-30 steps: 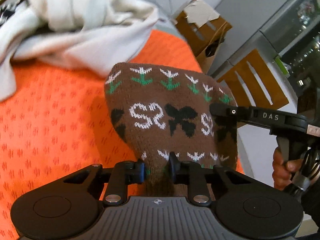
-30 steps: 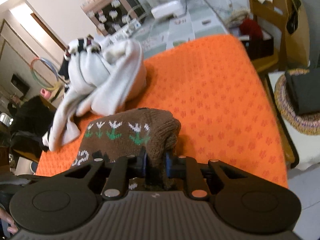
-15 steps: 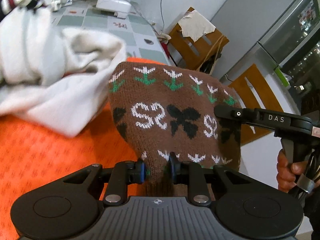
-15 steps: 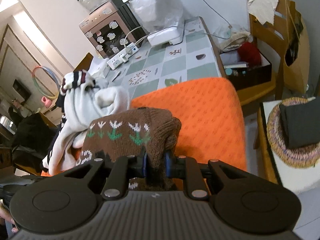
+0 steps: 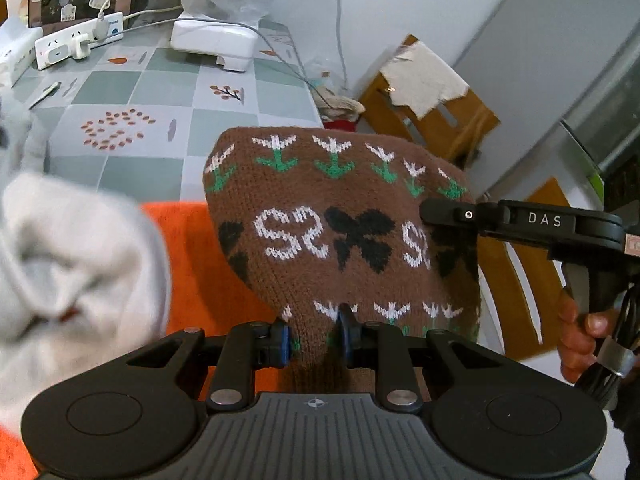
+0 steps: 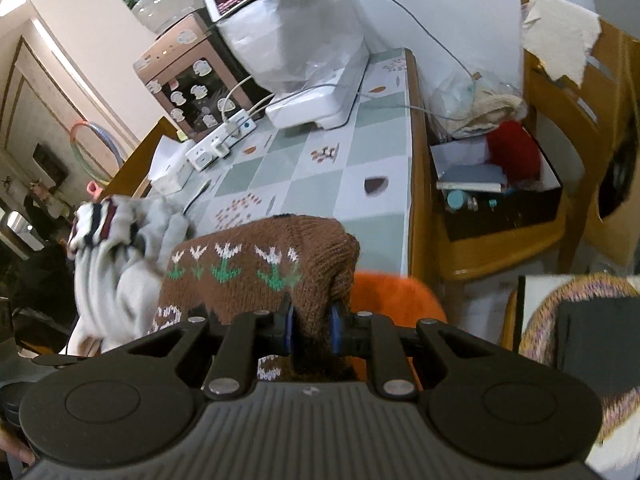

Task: Fold clothes
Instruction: 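Carry the folded sweater with both grippers onto the tiled side table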

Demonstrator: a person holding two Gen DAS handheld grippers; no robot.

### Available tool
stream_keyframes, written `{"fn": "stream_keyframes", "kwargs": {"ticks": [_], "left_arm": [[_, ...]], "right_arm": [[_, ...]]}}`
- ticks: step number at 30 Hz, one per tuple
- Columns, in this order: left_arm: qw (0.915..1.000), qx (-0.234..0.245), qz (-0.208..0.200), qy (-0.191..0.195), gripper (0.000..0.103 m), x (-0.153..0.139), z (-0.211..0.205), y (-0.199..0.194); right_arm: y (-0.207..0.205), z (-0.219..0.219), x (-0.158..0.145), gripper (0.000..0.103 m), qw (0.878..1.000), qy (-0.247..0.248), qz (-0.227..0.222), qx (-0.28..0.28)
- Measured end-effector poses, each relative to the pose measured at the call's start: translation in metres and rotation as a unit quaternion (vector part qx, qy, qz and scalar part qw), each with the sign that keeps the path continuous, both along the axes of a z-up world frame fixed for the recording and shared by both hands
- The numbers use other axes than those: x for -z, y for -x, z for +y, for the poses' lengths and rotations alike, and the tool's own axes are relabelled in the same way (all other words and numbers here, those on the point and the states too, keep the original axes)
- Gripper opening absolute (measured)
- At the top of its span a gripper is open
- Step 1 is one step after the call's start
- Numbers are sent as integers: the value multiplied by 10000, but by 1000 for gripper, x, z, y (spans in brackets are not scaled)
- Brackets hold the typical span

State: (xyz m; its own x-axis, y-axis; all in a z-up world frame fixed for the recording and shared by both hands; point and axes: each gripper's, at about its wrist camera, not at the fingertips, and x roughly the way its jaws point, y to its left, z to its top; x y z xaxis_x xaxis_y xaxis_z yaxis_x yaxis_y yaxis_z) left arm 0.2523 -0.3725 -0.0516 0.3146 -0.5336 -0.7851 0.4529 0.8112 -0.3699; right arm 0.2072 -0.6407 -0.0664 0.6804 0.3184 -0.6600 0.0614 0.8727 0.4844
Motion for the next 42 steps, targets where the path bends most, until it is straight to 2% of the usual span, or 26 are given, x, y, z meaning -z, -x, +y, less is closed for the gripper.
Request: {"fn": "stream_keyframes", "kwargs": {"ticks": [8, 14, 20, 22, 29, 31, 35, 42], "left_arm": [[9991, -286, 244, -208, 26, 29, -16, -65], [9987, -232, 311, -329, 31, 49, -20, -84], [9984, -177, 393, -375, 43, 54, -19, -90], [9984, -181, 414, -351, 50, 52, -18, -89], [9993, -65, 220, -294, 70, 30, -13, -68], [9996, -55, 149, -248, 80, 20, -10, -61], [9998, -103, 21, -175, 93, -3, -1, -45], [9994, -278, -73, -198, 95, -31, 23, -15]], "right_arm": [[-86, -25, 40, 20, 9997, -185, 121, -119], [-118, -23, 73, 24, 9993, -54, 321, -167], [-124, -25, 90, 44, 9990, 94, 429, -51], [-122, -25, 89, 56, 9987, 226, 449, -7], [-108, -18, 66, 75, 9956, 866, 362, 57], [-102, -16, 56, 82, 9951, 936, 306, 61], [-88, -9, 36, 82, 9945, 1010, 255, 53], [-48, 17, -1, 84, 9927, 1193, 155, -32]]}}
